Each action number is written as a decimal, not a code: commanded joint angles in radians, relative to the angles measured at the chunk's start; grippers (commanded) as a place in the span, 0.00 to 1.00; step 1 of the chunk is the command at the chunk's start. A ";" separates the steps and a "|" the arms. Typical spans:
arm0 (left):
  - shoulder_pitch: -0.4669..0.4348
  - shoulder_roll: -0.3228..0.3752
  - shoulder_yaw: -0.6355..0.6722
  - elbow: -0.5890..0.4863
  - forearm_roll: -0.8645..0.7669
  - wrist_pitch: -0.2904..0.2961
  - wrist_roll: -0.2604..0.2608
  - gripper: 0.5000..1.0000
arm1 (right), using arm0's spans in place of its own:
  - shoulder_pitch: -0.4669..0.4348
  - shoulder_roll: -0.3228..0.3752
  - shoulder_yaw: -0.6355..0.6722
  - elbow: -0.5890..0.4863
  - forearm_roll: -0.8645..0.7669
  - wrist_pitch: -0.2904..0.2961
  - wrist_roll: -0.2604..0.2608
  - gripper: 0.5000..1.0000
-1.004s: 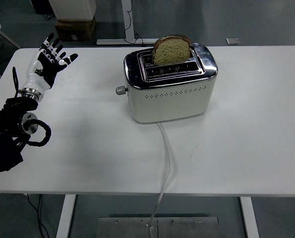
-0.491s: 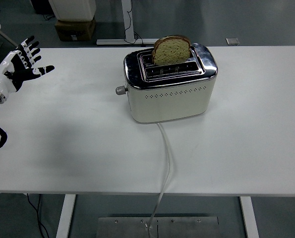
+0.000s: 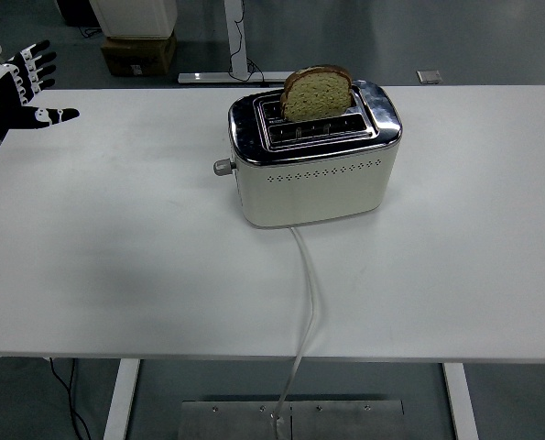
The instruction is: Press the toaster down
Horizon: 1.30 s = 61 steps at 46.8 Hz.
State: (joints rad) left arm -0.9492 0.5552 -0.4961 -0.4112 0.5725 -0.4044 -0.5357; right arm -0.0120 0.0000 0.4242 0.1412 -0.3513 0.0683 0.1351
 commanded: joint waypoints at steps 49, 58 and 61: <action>0.052 0.212 0.001 -0.449 0.443 0.050 -0.001 1.00 | 0.000 0.000 0.001 0.000 0.000 0.001 0.000 1.00; 0.089 0.218 0.001 -0.449 0.481 0.076 -0.001 1.00 | 0.000 0.000 0.001 0.000 0.000 0.001 0.000 1.00; 0.096 0.207 0.001 -0.449 0.506 0.104 -0.003 1.00 | 0.000 0.000 0.001 0.000 0.000 -0.001 0.000 1.00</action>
State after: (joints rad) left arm -0.8602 0.7727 -0.4953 -0.8606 1.0586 -0.3242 -0.5376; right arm -0.0122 0.0000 0.4249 0.1412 -0.3513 0.0689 0.1347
